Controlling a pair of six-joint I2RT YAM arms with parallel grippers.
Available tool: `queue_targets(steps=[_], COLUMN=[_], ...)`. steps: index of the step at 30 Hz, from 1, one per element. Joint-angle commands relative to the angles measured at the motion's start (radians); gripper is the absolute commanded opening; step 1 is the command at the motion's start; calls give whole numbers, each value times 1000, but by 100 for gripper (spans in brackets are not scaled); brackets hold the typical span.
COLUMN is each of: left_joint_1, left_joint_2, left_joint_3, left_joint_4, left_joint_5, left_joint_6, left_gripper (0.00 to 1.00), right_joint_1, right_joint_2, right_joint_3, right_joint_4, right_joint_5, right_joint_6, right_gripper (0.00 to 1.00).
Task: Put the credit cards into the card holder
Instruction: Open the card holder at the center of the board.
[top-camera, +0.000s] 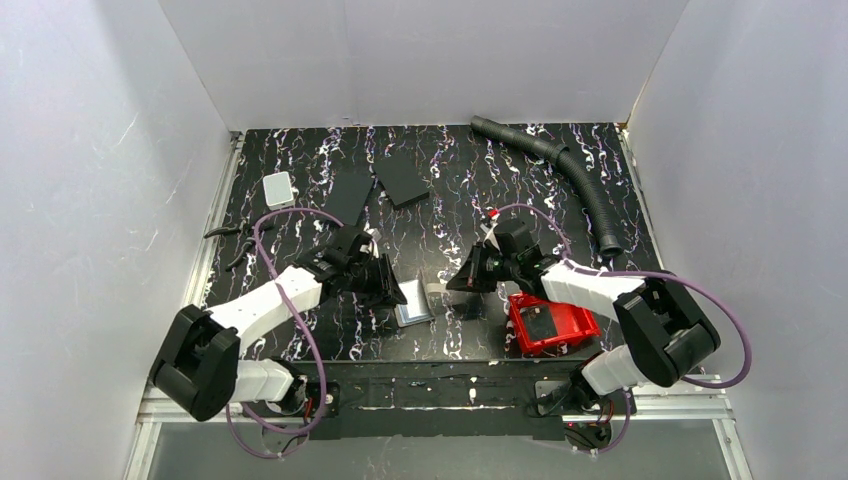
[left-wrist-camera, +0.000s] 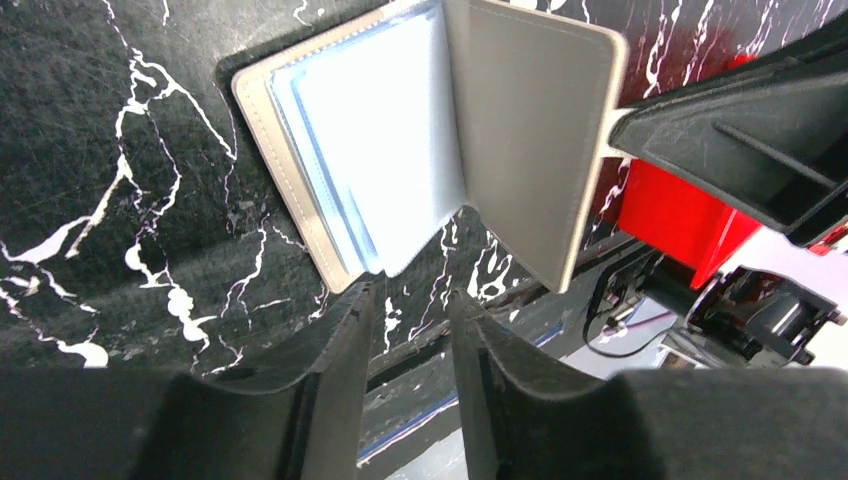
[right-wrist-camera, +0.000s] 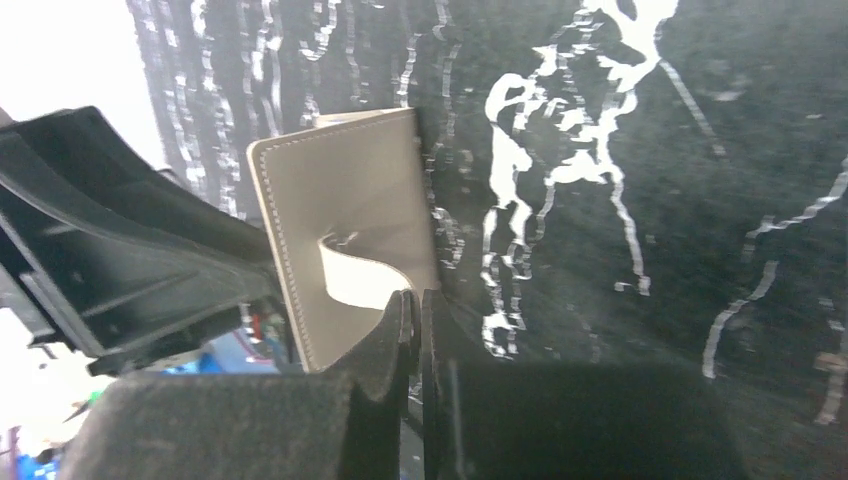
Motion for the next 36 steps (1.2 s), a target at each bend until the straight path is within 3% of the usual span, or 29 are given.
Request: queue_targets(steps=[1, 6, 13, 20, 24, 32, 36], left_joint_1=[-1, -1, -1, -1, 0, -9, -10], left_joint_2=[54, 109, 98, 142, 173, 231, 242], left_joint_3=[-2, 22, 21, 25, 34, 54, 52], left_joint_4=[33, 38, 37, 55, 55, 67, 59], left_joint_5=[-8, -14, -34, -26, -29, -35, -58], left_joint_6=[10, 7, 3, 5, 12, 22, 39], left_gripper=[25, 10, 17, 16, 24, 26, 47], right_joint_1=[-12, -27, -29, -29, -29, -9, 9], right_joint_2=[23, 64, 128, 152, 126, 95, 72], right_joint_3=[62, 85, 124, 142, 157, 174, 223], right_joint_4=[-115, -209, -283, -256, -290, -311, -406], right_joint_5=[65, 141, 246, 173, 188, 175, 239], right_joint_6=[-156, -254, -364, -380, -400, -401, -445], right_gripper=[1, 1, 1, 1, 3, 15, 28])
